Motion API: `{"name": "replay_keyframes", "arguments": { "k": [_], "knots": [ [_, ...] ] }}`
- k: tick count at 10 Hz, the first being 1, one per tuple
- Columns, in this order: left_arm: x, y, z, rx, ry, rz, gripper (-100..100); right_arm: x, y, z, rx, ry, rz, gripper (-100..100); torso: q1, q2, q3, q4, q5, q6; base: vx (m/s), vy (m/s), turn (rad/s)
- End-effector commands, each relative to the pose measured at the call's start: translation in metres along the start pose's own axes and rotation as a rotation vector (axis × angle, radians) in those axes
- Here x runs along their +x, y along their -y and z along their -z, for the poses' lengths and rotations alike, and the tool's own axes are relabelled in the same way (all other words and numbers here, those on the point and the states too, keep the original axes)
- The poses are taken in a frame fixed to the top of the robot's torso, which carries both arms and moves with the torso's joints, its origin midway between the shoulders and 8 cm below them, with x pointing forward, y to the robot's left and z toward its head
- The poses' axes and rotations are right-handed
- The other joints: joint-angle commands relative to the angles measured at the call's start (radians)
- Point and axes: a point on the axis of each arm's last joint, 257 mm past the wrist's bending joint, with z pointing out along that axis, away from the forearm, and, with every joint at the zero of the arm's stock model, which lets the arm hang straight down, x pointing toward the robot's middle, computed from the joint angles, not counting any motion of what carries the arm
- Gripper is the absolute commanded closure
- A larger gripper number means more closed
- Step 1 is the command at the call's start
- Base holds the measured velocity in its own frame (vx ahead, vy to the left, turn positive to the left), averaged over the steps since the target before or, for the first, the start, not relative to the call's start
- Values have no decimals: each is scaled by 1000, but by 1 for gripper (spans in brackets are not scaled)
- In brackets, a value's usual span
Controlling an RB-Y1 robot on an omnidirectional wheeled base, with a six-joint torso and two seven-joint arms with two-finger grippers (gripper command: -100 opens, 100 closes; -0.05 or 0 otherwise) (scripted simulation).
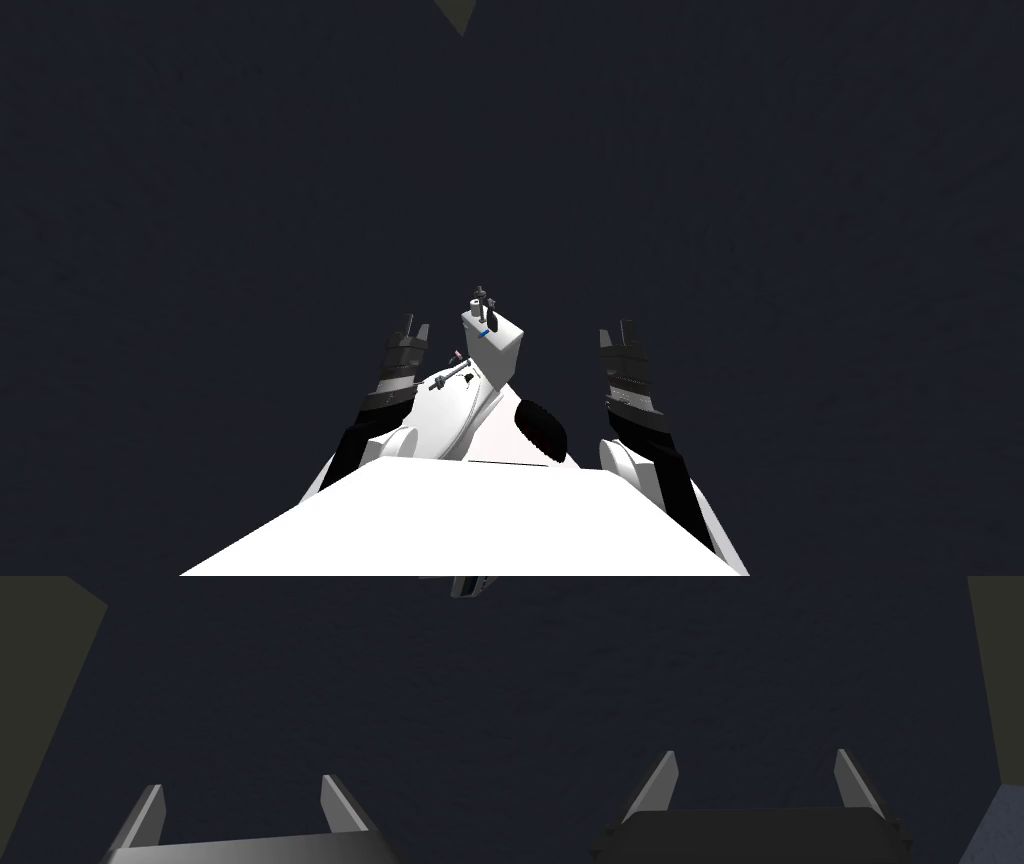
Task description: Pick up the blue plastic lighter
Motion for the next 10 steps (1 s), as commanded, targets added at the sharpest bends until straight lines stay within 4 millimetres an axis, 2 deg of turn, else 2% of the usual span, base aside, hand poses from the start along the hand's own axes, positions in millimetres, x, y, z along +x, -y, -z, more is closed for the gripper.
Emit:
{"name": "replay_keyframes", "arguments": {
  "k": [1,5,10],
  "knots": [
    [1,-5,0,-7,-30,-18,-100,0,0,0,0,0,0,0,0,0,0,0,0,0,1,-6,-21],
    [-3,-29,-3,-44,-91,-76,-100,0,0,0,0,0,0,0,-1,0,0,0,0,0,1,-24,-39],
    [-32,-76,-10,-119,-89,-139,-100,0,0,0,0,0,0,0,-3,-1,0,0,-1,0,7,-44,-67]
  ]
}}
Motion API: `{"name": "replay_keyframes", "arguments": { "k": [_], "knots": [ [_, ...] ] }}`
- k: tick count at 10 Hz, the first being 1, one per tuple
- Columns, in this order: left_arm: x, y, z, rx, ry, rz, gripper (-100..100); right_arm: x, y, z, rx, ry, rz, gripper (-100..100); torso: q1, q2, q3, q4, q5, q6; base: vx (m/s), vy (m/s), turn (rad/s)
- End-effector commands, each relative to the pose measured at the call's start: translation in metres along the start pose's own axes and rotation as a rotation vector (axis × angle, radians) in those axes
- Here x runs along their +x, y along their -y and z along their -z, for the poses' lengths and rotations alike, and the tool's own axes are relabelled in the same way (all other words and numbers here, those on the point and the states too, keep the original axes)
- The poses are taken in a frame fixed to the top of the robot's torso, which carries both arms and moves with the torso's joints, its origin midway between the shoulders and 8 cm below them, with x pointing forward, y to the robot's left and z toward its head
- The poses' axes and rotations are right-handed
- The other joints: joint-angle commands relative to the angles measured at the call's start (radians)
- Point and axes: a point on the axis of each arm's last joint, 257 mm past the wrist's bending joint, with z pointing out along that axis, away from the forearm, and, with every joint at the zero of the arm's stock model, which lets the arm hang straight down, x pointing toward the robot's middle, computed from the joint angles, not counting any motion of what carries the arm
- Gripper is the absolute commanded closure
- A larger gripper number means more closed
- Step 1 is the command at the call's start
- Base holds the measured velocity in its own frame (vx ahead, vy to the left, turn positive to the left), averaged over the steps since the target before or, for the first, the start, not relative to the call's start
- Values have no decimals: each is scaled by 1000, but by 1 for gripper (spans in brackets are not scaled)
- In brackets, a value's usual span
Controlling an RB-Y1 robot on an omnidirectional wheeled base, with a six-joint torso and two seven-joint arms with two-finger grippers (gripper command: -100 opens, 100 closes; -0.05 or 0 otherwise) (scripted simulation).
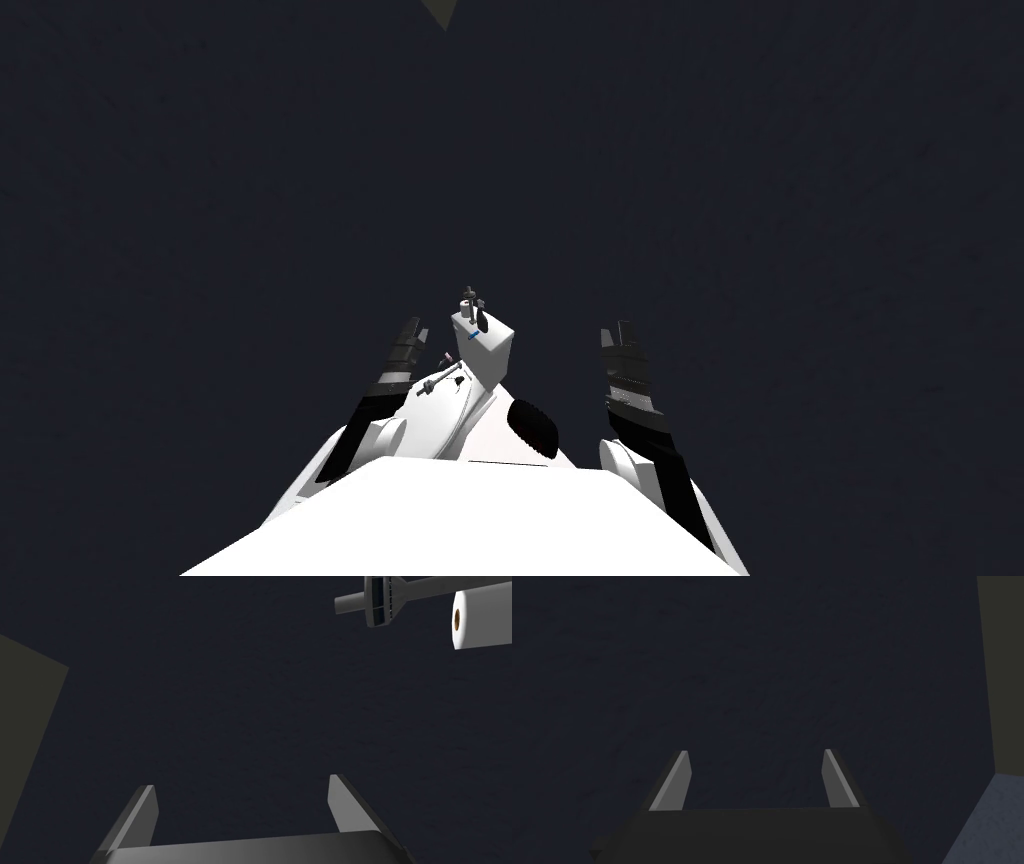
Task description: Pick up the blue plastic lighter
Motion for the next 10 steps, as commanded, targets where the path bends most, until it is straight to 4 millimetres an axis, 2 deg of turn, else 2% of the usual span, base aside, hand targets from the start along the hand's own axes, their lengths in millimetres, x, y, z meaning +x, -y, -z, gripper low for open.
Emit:
{"name": "replay_keyframes", "arguments": {
  "k": [1,6,8,9,10],
  "knots": [
    [-10,-17,-3,-31,12,-15,-100,0,0,0,0,0,0,0,0,0,0,0,0,0,5,-49,-86],
    [-54,-75,-12,-133,79,-45,-100,0,0,0,0,0,0,0,-1,0,0,0,0,0,9,-60,-82],
    [-74,-92,-16,-163,116,-49,-100,0,0,0,0,0,0,0,-2,0,0,0,0,0,11,-72,-103],
    [-74,-99,-13,-178,117,-48,-100,0,0,0,0,0,0,0,-2,0,0,0,-1,0,1,-45,-16],
    [-84,-110,-14,-199,137,-47,-100,0,0,0,0,0,0,0,0,1,0,0,0,0,1,-34,-69]
  ]
}}
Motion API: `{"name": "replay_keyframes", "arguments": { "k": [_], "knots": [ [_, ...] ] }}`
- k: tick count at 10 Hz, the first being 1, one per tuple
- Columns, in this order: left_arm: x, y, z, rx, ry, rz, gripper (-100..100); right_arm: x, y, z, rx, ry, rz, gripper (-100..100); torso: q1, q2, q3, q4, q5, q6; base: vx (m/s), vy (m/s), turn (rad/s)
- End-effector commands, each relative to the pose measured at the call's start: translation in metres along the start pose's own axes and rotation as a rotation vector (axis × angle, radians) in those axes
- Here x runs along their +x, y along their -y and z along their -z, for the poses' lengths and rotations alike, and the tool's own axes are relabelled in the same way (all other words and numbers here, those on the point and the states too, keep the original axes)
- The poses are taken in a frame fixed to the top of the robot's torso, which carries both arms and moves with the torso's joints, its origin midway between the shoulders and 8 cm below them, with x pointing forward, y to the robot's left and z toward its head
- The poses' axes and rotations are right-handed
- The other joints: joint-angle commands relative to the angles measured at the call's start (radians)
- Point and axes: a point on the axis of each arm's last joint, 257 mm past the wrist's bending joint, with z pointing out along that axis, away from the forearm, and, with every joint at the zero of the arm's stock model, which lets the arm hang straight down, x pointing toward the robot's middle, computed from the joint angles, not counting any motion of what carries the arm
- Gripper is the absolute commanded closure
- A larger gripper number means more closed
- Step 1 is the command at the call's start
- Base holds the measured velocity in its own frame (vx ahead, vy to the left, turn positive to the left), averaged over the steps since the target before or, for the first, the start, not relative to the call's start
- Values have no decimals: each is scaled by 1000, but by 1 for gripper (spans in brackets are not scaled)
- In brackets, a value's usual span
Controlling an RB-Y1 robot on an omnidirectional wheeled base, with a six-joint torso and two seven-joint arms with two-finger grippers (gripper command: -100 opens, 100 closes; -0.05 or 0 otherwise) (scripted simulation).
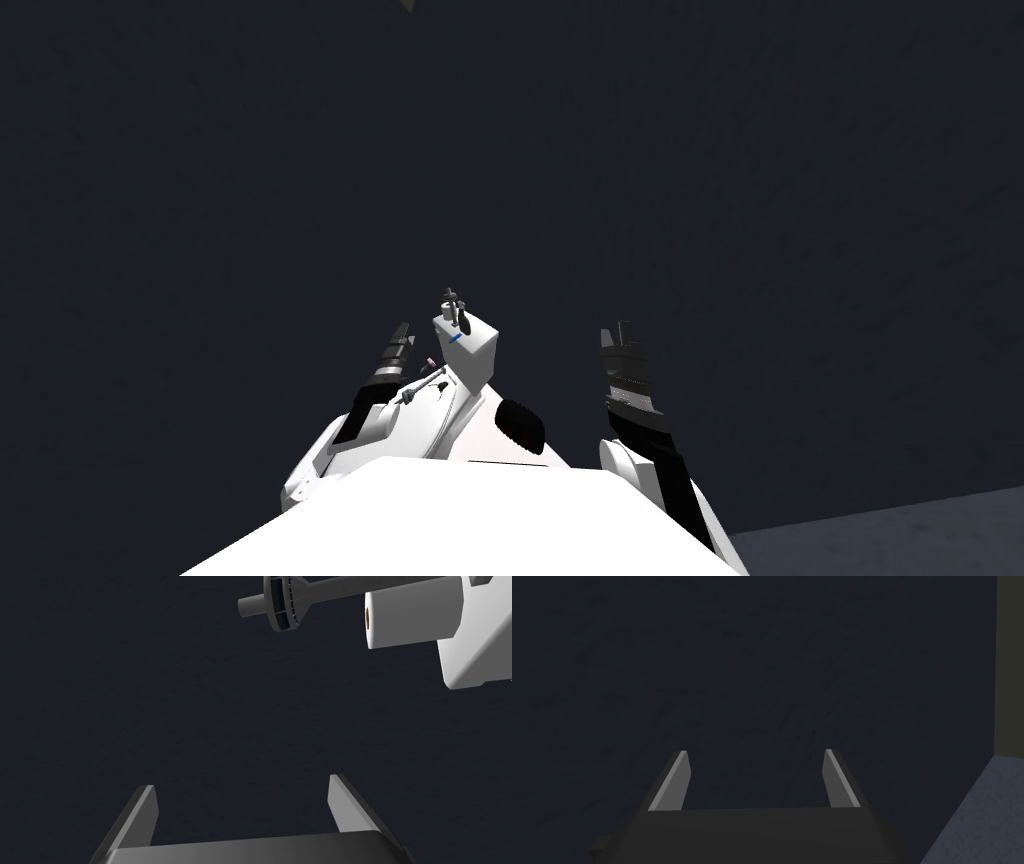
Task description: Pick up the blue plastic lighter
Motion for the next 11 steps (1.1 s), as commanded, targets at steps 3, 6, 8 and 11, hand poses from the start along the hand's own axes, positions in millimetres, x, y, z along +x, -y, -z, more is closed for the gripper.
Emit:
{"name": "replay_keyframes", "arguments": {
  "k": [3,6,8,11],
  "knots": [
    [-13,-21,-7,-41,31,5,-100,0,0,0,0,0,0,0,0,0,0,0,0,0,7,-28,-43],
    [-31,-47,-12,-96,75,18,-100,0,0,0,0,0,0,0,-1,-1,0,0,0,0,11,-41,-65],
    [-47,-68,-17,-137,120,38,-100,0,0,0,0,0,0,0,0,-1,0,0,0,0,12,-50,-84],
    [-54,-91,-13,-185,144,54,-100,0,0,0,0,0,0,0,0,0,0,0,0,0,6,-36,-39]
  ]
}}
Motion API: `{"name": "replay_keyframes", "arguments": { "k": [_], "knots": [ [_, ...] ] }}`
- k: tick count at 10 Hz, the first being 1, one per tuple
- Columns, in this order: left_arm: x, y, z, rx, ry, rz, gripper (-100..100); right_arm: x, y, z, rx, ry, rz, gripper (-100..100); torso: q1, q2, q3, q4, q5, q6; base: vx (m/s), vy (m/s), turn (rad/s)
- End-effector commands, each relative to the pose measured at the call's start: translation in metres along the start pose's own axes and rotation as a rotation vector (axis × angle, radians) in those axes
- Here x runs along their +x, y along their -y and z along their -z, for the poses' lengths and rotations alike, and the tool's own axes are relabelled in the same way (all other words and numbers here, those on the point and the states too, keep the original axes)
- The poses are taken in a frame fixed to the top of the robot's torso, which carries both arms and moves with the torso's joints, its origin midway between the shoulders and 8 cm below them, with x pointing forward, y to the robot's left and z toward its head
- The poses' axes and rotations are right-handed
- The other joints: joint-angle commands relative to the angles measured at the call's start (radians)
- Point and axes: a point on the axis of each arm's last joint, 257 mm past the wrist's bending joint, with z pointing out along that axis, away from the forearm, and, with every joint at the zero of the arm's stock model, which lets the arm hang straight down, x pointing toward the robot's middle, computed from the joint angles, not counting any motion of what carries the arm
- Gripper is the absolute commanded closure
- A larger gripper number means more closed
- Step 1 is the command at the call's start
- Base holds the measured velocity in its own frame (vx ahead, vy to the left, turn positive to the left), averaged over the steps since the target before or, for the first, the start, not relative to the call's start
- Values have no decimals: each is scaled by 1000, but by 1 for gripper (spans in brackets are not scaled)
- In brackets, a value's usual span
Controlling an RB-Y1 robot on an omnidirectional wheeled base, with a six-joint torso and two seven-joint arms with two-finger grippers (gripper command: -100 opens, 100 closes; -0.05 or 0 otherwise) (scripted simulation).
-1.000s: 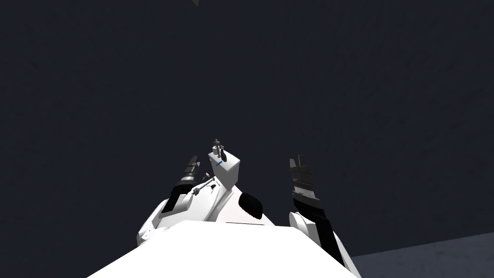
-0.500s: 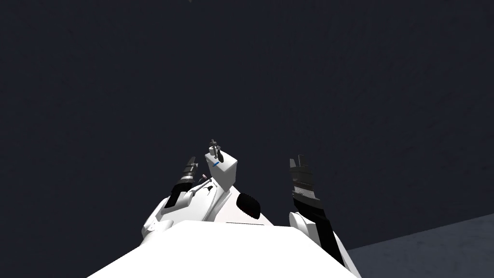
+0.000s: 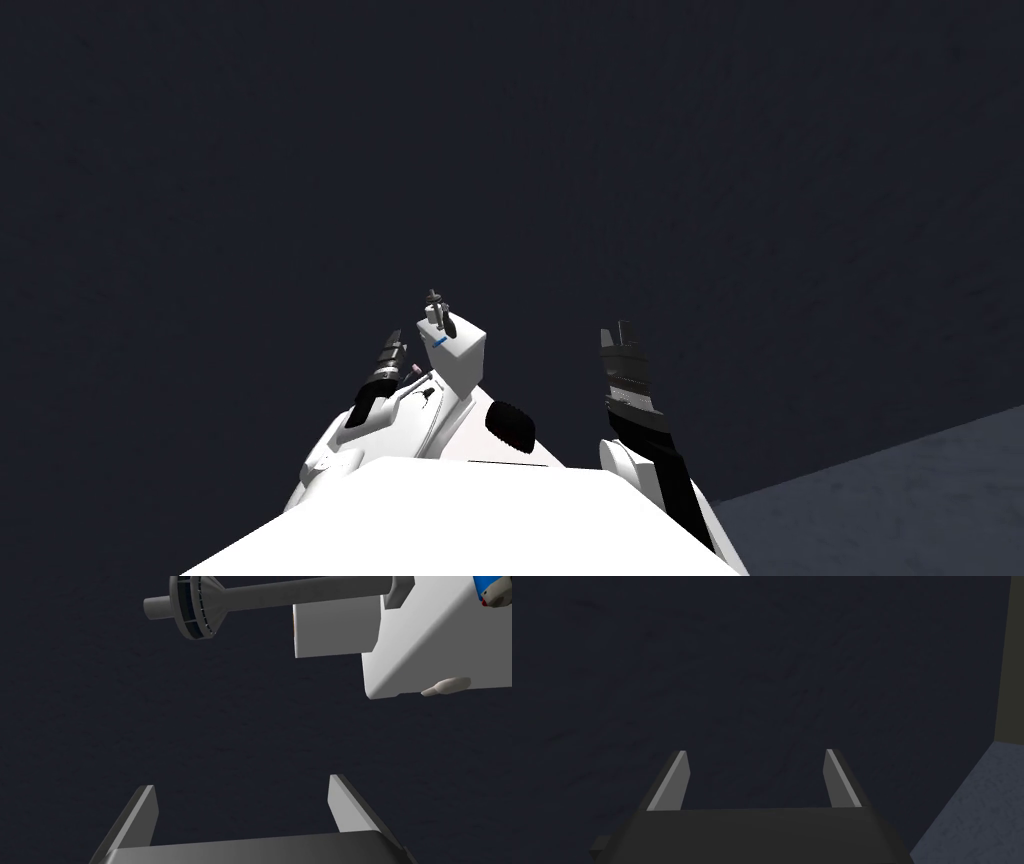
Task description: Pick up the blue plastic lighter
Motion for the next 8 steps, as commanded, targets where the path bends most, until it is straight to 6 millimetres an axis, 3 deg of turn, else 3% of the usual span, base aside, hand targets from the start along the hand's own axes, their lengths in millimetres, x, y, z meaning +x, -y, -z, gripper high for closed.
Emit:
{"name": "replay_keyframes", "arguments": {
  "k": [1,8],
  "knots": [
    [-9,-13,-6,-31,26,19,-100,0,0,0,0,0,0,0,0,0,0,0,0,0,8,-31,-69],
    [-36,-92,-12,-211,145,136,-100,0,0,0,0,0,0,0,-3,-1,0,0,-1,0,16,-54,-82]
  ]
}}
